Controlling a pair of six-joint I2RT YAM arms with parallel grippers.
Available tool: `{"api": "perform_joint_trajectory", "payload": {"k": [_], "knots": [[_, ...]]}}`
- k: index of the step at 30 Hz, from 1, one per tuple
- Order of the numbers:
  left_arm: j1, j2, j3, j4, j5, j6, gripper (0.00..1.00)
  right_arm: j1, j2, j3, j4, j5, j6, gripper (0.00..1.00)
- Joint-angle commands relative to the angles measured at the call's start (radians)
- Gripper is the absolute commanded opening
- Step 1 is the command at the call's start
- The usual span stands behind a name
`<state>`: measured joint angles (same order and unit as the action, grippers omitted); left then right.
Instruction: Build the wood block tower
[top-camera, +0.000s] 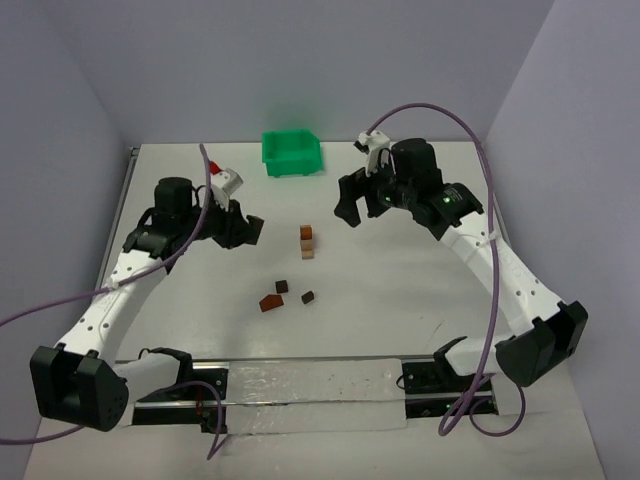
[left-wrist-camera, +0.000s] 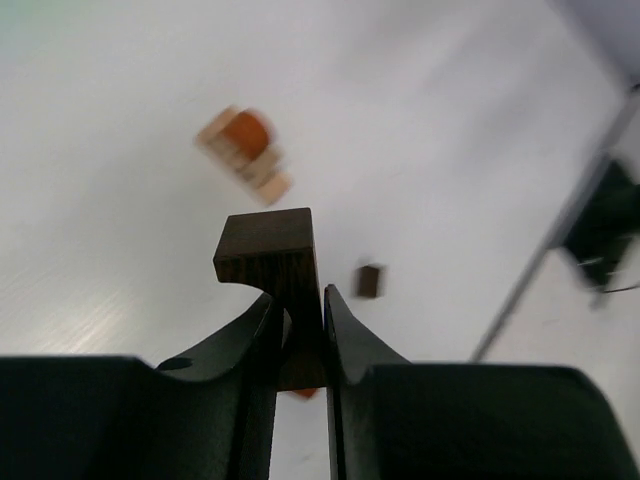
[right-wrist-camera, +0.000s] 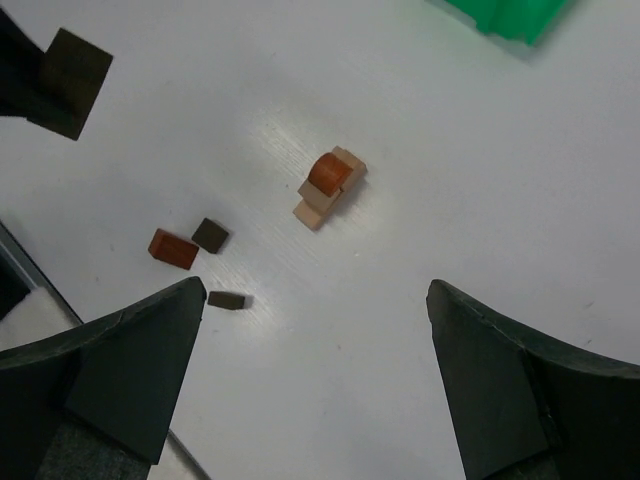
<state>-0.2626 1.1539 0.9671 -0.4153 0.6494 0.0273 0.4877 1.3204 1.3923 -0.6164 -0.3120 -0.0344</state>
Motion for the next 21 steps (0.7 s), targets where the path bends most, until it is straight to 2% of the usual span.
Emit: {"api": "perform_joint_trajectory", "payload": {"k": [1, 4, 9, 12, 18, 21], "knots": [[0.002, -0.005, -0.068, 0.255, 0.308, -0.530, 0.00, 0.056, -0.021, 0.084, 0.037, -0.130, -0.276, 1.00], [0.002, 0.011, -0.098, 0.438, 0.347, -0.707, 0.00, 0.129, -0.002, 0.139, -0.002, -0.162, -0.353, 1.00], [0.002, 0.063, -0.038, 0.381, 0.269, -0.819, 0.00, 0.277, 0.078, 0.176, 0.009, -0.131, -0.402, 1.00], [0.002, 0.062, -0.046, 0.411, 0.297, -0.873, 0.00, 0.323, 0.119, 0.168, 0.031, -0.122, -0.409, 1.00], [0.002, 0.029, -0.181, 0.702, 0.430, -1.085, 0.00, 0.347, 0.167, 0.166, 0.056, -0.190, -0.401, 1.00], [0.002, 0.014, -0.239, 0.937, 0.485, -1.214, 0.00, 0.347, 0.182, 0.177, 0.058, -0.239, -0.413, 1.00]]}}
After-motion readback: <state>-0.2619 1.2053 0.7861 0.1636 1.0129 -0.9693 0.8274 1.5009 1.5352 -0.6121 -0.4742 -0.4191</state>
